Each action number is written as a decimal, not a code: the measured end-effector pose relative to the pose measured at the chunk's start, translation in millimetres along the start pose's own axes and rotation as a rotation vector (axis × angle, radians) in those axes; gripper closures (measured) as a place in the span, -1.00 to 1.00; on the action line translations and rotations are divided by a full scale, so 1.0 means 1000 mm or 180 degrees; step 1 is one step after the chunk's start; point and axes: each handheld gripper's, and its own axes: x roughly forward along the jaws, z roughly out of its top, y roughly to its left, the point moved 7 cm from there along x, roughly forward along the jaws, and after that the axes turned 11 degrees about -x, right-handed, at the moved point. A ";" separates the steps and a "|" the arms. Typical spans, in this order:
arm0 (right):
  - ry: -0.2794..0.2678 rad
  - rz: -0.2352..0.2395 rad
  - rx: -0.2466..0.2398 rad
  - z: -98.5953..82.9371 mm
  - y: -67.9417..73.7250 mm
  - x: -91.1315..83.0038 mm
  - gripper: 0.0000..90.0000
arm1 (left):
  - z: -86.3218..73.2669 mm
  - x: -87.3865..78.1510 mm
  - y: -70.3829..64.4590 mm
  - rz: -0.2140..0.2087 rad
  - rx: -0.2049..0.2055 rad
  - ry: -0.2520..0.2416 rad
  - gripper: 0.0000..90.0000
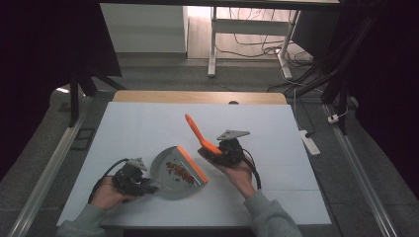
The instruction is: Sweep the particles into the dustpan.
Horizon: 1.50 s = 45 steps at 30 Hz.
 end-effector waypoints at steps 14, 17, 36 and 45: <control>-0.0023 -0.0074 -0.0094 -0.016 -0.017 -0.021 0.57 | -0.003 0.003 -0.003 0.0014 0.0007 -0.0298 0.37; -0.0026 -0.0095 -0.0109 -0.019 -0.020 -0.025 0.57 | -0.004 0.003 -0.003 -0.0004 -0.0001 -0.0339 0.37; -0.0082 -0.0136 -0.0184 -0.030 -0.033 -0.050 0.57 | -0.008 -0.007 -0.003 0.0004 -0.0198 -0.0582 0.37; -0.0112 -0.0148 -0.0193 -0.035 -0.038 -0.060 0.57 | -0.013 -0.015 0.000 0.0058 -0.0371 -0.0761 0.37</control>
